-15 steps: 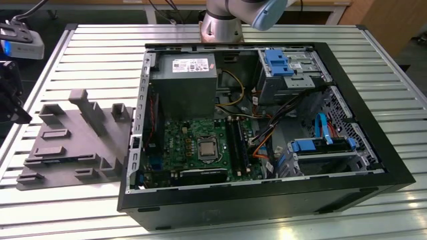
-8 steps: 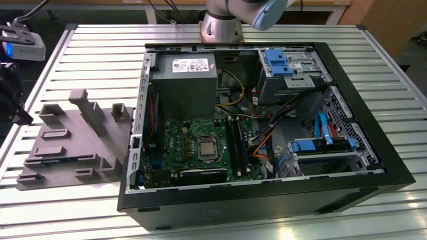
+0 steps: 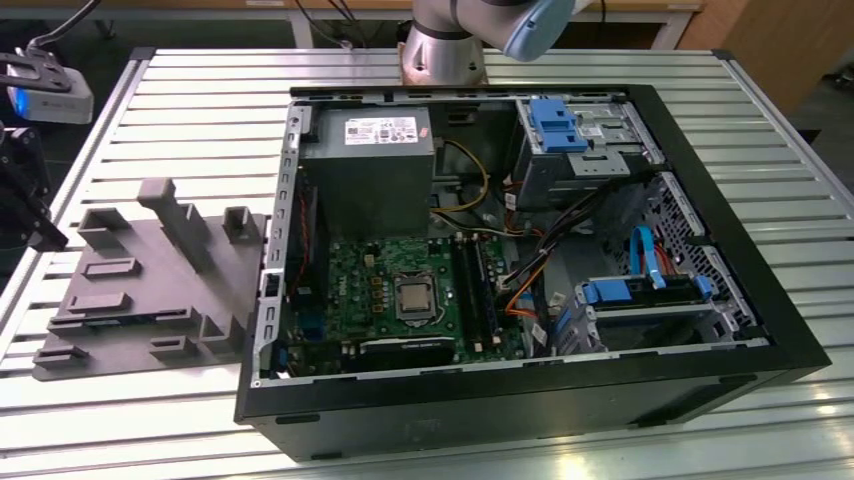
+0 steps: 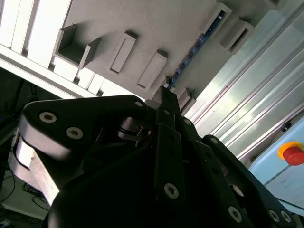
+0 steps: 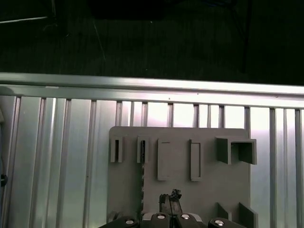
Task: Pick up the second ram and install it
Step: 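Pick up the second ram and move it above second insertion slot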
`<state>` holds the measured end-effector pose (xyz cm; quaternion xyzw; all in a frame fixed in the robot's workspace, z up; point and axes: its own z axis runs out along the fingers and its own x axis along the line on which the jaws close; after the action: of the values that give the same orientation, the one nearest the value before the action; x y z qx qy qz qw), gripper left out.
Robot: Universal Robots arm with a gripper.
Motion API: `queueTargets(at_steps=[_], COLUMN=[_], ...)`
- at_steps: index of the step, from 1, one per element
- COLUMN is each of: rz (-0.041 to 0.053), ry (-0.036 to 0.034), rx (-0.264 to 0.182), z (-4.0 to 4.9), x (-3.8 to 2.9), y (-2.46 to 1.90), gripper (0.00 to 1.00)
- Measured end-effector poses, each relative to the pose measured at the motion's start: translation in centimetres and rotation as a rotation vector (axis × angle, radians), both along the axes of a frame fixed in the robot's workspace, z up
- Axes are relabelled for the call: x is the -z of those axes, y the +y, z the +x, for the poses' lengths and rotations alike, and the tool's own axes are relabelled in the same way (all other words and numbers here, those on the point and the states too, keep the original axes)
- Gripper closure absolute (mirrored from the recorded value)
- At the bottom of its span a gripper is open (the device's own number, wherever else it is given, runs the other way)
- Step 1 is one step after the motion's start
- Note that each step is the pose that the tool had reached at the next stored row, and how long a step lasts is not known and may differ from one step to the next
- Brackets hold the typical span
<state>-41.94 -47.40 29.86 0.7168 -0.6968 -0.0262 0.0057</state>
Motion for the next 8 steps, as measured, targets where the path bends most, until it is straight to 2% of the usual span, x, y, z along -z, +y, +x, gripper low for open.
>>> queueTargets(at_steps=[8], rz=[0.0], ry=[0.0], rx=[-0.008], z=[0.0], x=[0.21], y=[0.0], gripper=[0.89])
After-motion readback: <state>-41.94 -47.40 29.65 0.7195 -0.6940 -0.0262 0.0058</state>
